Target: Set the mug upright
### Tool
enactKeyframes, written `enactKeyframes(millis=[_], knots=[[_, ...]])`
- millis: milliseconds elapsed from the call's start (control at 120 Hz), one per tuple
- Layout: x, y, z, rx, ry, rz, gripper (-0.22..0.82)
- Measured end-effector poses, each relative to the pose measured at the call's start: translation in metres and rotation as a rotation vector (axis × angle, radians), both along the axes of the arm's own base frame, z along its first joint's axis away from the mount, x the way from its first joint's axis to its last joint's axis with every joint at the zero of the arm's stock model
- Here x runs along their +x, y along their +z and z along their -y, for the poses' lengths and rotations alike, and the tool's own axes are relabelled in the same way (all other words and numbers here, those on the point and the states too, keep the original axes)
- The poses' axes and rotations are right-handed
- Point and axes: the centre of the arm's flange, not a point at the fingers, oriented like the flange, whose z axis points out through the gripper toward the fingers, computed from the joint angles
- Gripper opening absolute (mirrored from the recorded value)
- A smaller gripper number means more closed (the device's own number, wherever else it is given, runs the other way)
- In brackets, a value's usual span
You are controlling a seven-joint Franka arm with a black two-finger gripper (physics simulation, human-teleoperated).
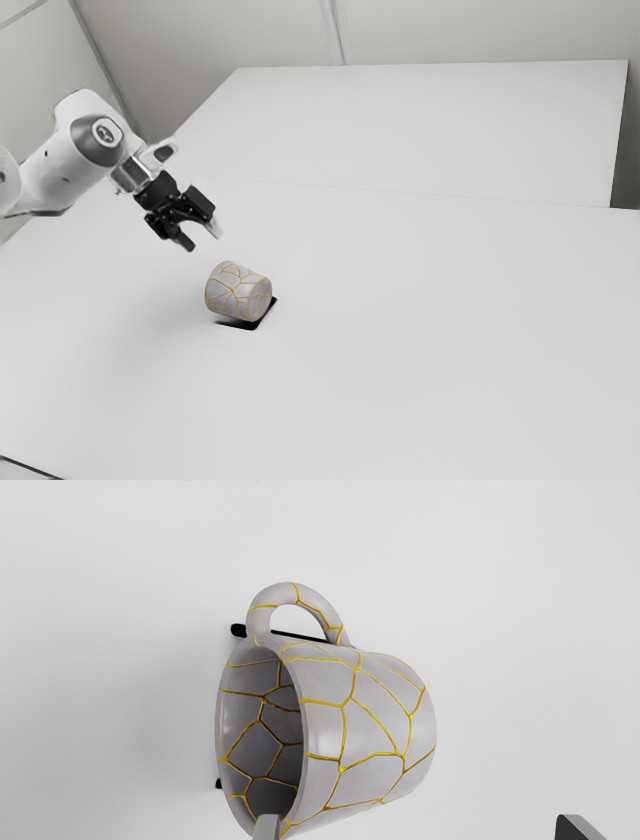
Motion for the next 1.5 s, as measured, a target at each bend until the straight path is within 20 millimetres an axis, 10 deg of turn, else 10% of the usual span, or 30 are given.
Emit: enactKeyframes(millis=[375, 900, 1500], knots=[[-0.002, -0.056, -0.033, -0.103, -0.083, 0.024, 0.6], [0.005, -0.102, -0.027, -0.337, -0.147, 0.011, 0.6], [-0.009, -0.107, -0.015, -0.485, -0.216, -0.02, -0.1]])
